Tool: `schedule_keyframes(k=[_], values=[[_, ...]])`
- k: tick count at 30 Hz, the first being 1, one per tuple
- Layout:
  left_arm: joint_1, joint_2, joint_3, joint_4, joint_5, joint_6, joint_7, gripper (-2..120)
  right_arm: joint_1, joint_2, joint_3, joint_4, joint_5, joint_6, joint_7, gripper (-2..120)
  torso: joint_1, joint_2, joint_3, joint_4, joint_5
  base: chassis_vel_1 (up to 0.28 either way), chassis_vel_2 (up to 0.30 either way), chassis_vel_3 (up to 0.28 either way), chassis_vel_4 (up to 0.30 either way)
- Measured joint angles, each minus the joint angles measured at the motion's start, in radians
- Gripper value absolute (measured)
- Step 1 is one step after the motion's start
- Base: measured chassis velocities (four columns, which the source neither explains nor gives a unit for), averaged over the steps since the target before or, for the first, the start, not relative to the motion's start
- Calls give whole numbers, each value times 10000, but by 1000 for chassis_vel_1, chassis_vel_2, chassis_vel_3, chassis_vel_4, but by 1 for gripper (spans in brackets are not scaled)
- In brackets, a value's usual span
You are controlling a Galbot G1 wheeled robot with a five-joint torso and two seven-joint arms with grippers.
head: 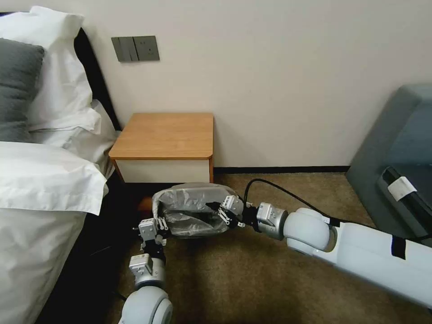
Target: Pick up the garbage bag from the table and place it over the trash can.
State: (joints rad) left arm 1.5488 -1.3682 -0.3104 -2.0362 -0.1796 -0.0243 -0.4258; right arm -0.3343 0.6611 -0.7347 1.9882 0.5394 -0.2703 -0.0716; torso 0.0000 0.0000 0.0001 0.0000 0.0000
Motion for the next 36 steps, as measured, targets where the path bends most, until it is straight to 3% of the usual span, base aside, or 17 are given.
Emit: schedule_keyframes(k=[3,11,18,32,36], values=[[5,10,40,-34,70,-11,14,7,339,106,-306,218,227,-820,-11,0,0,0,0,0,0,0,0,0,0],[93,4,151,-121,173,-42,52,7,951,535,-1041,162,358,-1712,260,0,0,0,-1,1,0,0,0,0,0],[385,22,391,-249,434,-196,151,7,1851,1584,-2277,-866,735,-2575,993,0,0,0,-1,1,-1,0,0,0,0],[586,66,513,-379,709,-415,233,7,2616,2751,-3470,-2201,1303,-3027,1719,0,0,0,-1,0,0,0,0,0,0],[603,65,528,-439,748,-451,247,7,2916,3381,-3996,-3029,1417,-3036,1996,0,0,0,0,0,-1,0,0,0,0]])
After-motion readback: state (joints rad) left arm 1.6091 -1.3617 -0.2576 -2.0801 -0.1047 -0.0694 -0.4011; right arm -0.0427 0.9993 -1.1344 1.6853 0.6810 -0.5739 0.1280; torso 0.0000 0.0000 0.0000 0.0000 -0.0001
